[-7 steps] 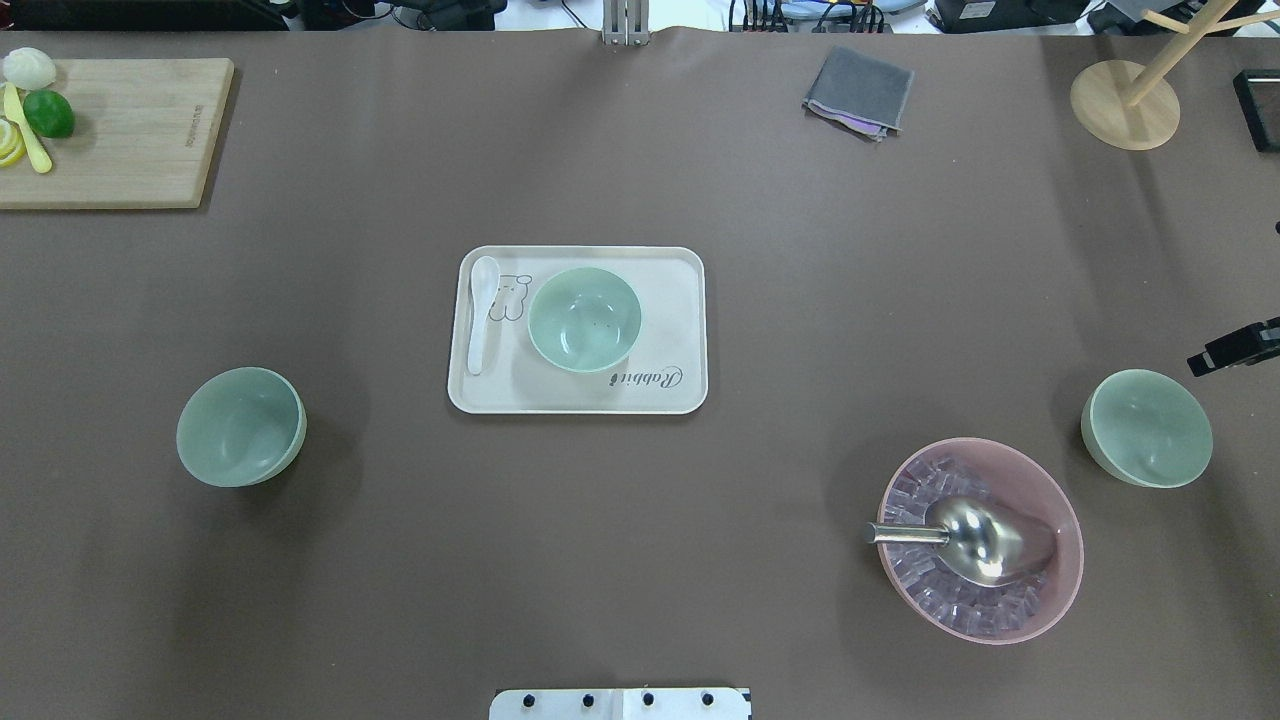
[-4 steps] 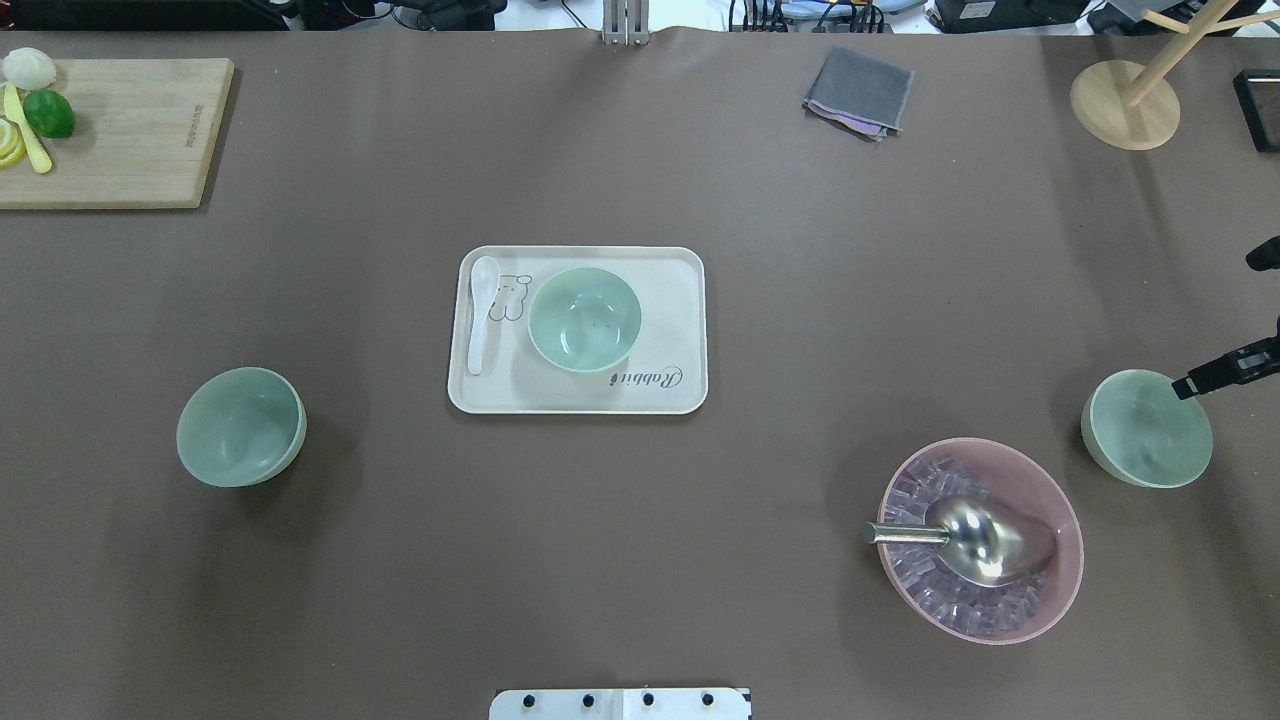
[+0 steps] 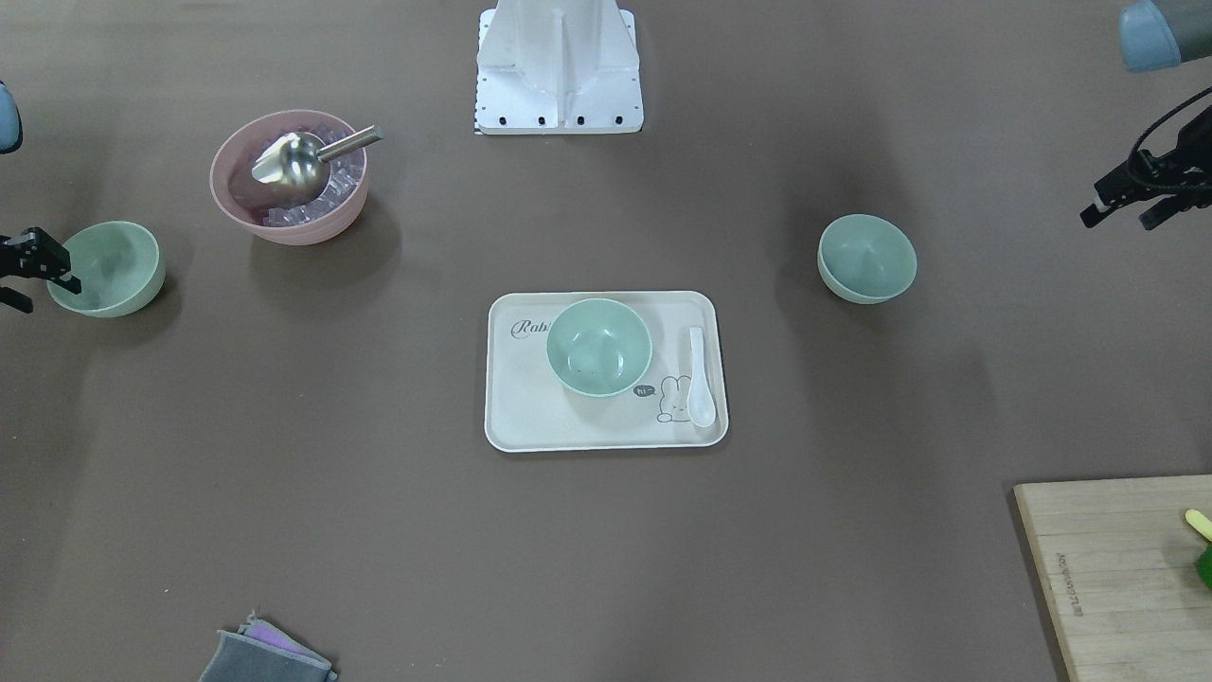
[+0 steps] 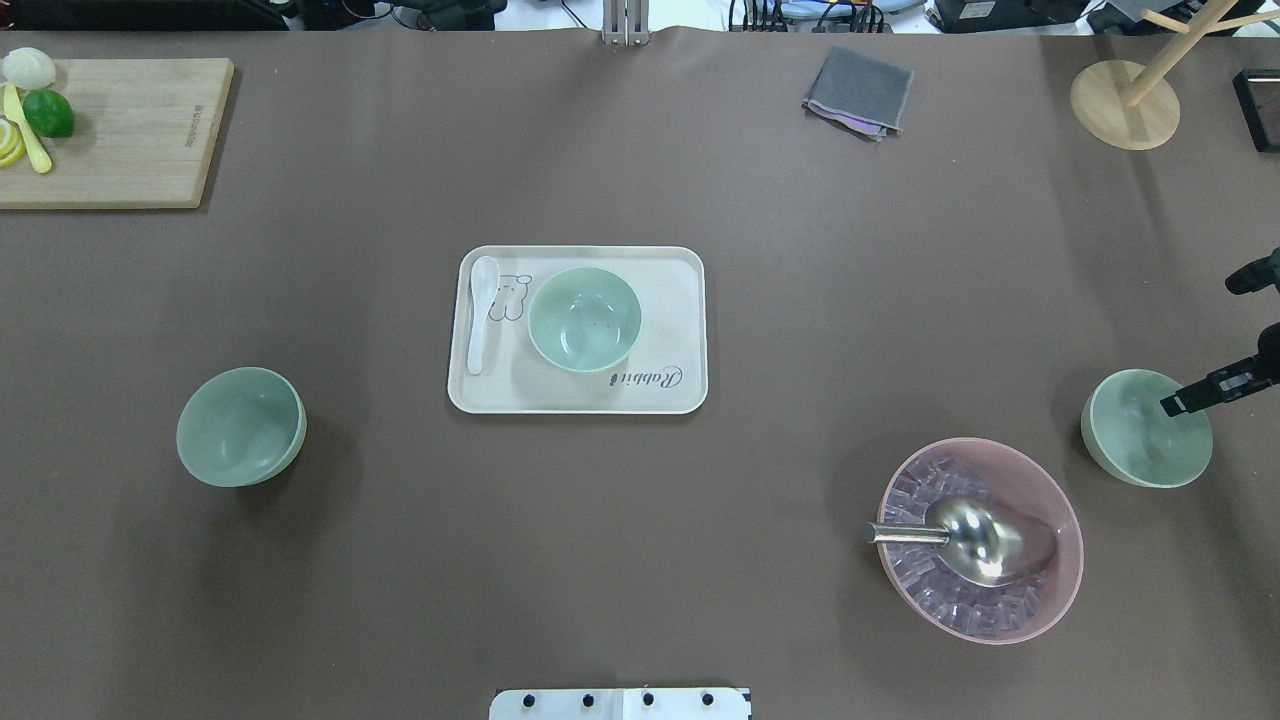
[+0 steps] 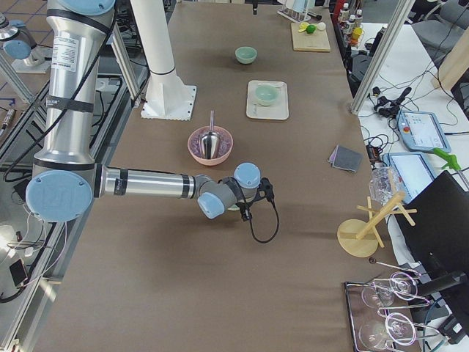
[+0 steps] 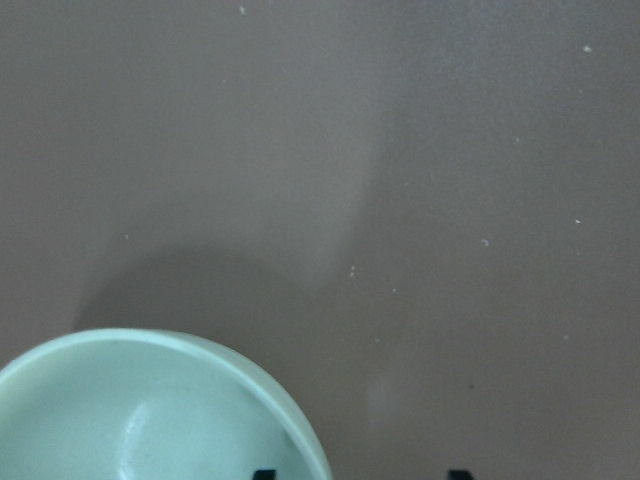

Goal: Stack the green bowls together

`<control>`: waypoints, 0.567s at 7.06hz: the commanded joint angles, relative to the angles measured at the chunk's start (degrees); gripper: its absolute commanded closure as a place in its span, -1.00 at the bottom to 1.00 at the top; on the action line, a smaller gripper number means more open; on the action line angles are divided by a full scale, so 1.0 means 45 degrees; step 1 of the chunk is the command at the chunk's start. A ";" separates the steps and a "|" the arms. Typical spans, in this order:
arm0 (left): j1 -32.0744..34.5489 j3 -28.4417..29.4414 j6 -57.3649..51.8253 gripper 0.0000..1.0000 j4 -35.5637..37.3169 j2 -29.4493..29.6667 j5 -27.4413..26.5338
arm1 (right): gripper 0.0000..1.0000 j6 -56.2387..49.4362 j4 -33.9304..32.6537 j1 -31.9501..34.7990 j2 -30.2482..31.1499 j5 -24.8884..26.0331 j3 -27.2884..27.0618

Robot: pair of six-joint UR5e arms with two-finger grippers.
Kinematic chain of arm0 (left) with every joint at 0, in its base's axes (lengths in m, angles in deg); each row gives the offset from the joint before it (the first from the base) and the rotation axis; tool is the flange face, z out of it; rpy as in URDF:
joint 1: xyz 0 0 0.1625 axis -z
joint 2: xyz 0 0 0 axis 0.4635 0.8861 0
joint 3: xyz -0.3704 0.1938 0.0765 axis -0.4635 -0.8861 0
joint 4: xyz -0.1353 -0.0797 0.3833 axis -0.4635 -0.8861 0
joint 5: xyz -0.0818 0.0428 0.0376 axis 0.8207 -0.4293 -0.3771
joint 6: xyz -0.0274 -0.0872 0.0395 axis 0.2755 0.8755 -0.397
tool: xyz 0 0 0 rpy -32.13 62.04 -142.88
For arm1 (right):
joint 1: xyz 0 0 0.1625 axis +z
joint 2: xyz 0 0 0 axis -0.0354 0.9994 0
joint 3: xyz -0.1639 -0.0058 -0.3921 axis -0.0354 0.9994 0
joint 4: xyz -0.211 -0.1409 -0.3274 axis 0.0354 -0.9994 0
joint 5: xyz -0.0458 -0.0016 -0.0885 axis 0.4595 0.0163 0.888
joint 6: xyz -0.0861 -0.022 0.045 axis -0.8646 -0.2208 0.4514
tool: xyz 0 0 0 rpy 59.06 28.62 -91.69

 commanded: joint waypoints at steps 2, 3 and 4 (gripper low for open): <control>-0.0412 0.0066 0.0701 -0.95 0.0019 0.0292 -0.0021 | 1.00 0.0019 0.0049 -0.0026 0.0098 -0.0137 0.0005; -0.0918 0.0066 0.1114 -0.94 0.0000 0.0527 -0.0331 | 1.00 0.0155 0.0010 -0.0026 0.0002 -0.0235 -0.0112; -0.1309 0.0066 0.1137 -0.92 0.0019 0.0607 -0.0798 | 1.00 0.0175 -0.0029 -0.0026 -0.0212 -0.0507 -0.0248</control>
